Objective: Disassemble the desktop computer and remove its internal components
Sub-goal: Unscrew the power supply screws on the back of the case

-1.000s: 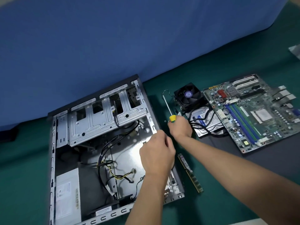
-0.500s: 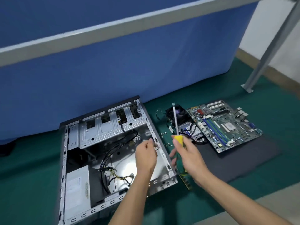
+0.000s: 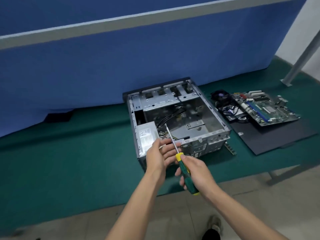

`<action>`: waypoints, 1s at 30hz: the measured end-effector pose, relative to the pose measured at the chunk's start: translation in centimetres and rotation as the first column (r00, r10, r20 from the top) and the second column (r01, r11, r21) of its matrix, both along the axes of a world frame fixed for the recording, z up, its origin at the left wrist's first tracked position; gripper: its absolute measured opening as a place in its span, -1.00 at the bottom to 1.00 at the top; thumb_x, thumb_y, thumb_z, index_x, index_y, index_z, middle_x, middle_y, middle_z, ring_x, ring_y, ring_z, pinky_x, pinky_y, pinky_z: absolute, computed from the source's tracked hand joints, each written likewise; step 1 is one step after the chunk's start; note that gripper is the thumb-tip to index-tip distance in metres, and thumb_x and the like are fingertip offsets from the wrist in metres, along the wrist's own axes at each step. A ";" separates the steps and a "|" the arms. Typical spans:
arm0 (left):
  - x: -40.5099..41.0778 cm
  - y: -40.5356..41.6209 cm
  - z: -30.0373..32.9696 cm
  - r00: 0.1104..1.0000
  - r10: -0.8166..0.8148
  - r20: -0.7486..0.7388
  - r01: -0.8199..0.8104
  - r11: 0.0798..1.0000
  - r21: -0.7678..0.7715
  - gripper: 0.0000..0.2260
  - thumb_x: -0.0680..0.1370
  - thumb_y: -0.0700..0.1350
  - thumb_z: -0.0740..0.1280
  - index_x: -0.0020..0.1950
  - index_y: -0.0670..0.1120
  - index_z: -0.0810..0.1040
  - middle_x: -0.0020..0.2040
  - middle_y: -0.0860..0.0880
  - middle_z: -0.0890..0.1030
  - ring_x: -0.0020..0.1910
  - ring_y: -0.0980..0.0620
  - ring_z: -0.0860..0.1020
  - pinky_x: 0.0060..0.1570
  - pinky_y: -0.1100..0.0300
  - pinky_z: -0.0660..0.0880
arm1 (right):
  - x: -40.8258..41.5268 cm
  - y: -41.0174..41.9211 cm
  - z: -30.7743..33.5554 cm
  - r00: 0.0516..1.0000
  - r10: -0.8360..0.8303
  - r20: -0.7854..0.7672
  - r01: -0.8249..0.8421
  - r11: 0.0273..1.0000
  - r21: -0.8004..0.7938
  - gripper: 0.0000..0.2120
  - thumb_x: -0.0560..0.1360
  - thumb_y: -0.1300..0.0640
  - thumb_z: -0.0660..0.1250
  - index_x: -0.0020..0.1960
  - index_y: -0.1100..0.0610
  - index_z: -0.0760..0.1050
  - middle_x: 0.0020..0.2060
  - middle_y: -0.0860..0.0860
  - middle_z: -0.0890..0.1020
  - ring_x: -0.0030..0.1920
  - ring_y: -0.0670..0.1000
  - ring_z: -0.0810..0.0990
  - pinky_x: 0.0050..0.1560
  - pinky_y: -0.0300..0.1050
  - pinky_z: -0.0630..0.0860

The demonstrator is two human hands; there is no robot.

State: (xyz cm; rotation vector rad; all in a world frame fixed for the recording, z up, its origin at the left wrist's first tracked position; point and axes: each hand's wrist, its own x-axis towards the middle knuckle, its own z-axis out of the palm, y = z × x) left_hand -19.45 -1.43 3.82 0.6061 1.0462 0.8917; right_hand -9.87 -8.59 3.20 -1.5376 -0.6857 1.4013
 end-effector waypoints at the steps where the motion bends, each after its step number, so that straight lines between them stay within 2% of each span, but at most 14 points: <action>1: -1.2 -0.4 -0.5 1.000 -0.013 0.010 0.013 1.000 -0.004 -0.65 0.64 -0.03 0.03 0.00 -0.22 0.52 -0.13 -0.21 0.68 -0.26 -0.08 0.65 -0.33 0.15 0.59 | -1.0 -0.6 -0.3 1.000 0.005 -0.011 -0.005 1.000 -0.018 -0.71 0.60 0.00 0.18 -0.08 0.22 0.49 -0.46 0.06 0.58 -0.57 0.02 0.45 -0.57 -0.23 0.36; 3: -3.2 -1.2 -1.6 1.000 -0.030 -0.001 0.030 0.999 -0.018 -0.68 0.64 -0.04 0.08 -0.01 -0.24 0.51 -0.17 -0.19 0.67 -0.27 -0.09 0.64 -0.32 0.14 0.59 | -2.8 -1.8 -1.0 1.000 0.017 -0.022 -0.018 0.998 -0.065 -0.71 0.60 0.00 0.18 -0.09 0.21 0.49 -0.48 0.05 0.58 -0.59 0.00 0.44 -0.59 -0.26 0.34; 6: -4.9 -1.9 -3.0 0.998 -0.009 -0.059 0.007 0.999 -0.034 -0.82 0.59 -0.14 0.22 -0.05 -0.25 0.51 -0.34 -0.14 0.60 -0.41 -0.04 0.58 -0.39 0.15 0.57 | -4.8 -3.0 -2.3 0.999 0.042 -0.011 -0.043 0.991 -0.127 -0.72 0.60 0.00 0.18 -0.13 0.19 0.48 -0.48 0.03 0.58 -0.60 -0.01 0.43 -0.59 -0.28 0.32; 8: -5.5 -2.1 -3.7 0.995 -0.007 -0.103 0.003 0.999 -0.039 -0.86 0.58 -0.19 0.24 -0.01 -0.26 0.51 -0.41 -0.10 0.49 -0.50 0.01 0.50 -0.43 0.16 0.55 | -5.9 -3.5 -3.0 0.998 0.070 -0.010 -0.071 0.986 -0.151 -0.71 0.60 0.00 0.18 -0.13 0.18 0.48 -0.49 0.01 0.59 -0.61 -0.03 0.43 -0.60 -0.28 0.32; 10: -5.9 -2.2 -4.3 0.989 -0.013 -0.148 0.007 0.999 -0.041 -0.86 0.60 -0.23 0.21 0.07 -0.26 0.50 -0.44 -0.07 0.46 -0.53 0.03 0.48 -0.46 0.19 0.53 | -6.9 -4.0 -3.7 0.997 0.068 -0.019 -0.071 0.982 -0.176 -0.70 0.60 -0.02 0.18 -0.14 0.18 0.49 -0.51 -0.01 0.58 -0.62 -0.03 0.43 -0.60 -0.28 0.32; 14: -6.1 -2.2 -4.9 0.972 -0.017 -0.235 0.011 1.000 -0.026 -0.89 0.61 -0.28 0.15 0.12 -0.22 0.40 -0.28 -0.15 0.62 -0.55 0.04 0.53 -0.57 0.26 0.45 | -8.1 -4.5 -4.7 0.998 0.028 -0.048 -0.038 0.977 -0.212 -0.69 0.60 -0.03 0.17 -0.15 0.16 0.49 -0.52 -0.02 0.56 -0.61 -0.03 0.42 -0.59 -0.28 0.31; 18: -6.3 -2.0 -5.1 0.963 -0.021 -0.270 0.017 1.000 -0.016 -0.83 0.60 -0.30 0.16 0.19 -0.20 0.38 -0.13 -0.13 0.66 -0.52 0.03 0.57 -0.59 0.26 0.45 | -8.7 -4.5 -4.9 0.997 0.011 -0.071 -0.026 0.974 -0.225 -0.69 0.60 -0.04 0.16 -0.13 0.16 0.50 -0.48 0.00 0.56 -0.59 -0.02 0.42 -0.57 -0.27 0.32; 25: -6.1 -1.3 -4.7 0.951 -0.045 -0.307 0.037 0.999 -0.032 -0.77 0.61 -0.28 0.16 0.26 -0.18 0.36 -0.06 -0.12 0.65 -0.53 0.07 0.55 -0.57 0.27 0.46 | -8.9 -3.9 -4.6 0.996 -0.009 -0.087 -0.012 0.972 -0.237 -0.68 0.61 -0.03 0.16 -0.08 0.20 0.50 -0.44 0.03 0.54 -0.56 -0.02 0.42 -0.54 -0.26 0.33; 30: -6.0 -1.0 -4.7 0.946 -0.058 -0.319 0.041 0.997 -0.059 -0.80 0.61 -0.27 0.17 0.23 -0.17 0.39 -0.02 -0.15 0.65 -0.53 0.07 0.55 -0.56 0.28 0.46 | -8.9 -3.6 -4.6 0.997 -0.009 -0.075 -0.009 0.971 -0.241 -0.68 0.61 -0.04 0.14 -0.07 0.19 0.49 -0.43 0.04 0.51 -0.55 -0.02 0.41 -0.53 -0.25 0.33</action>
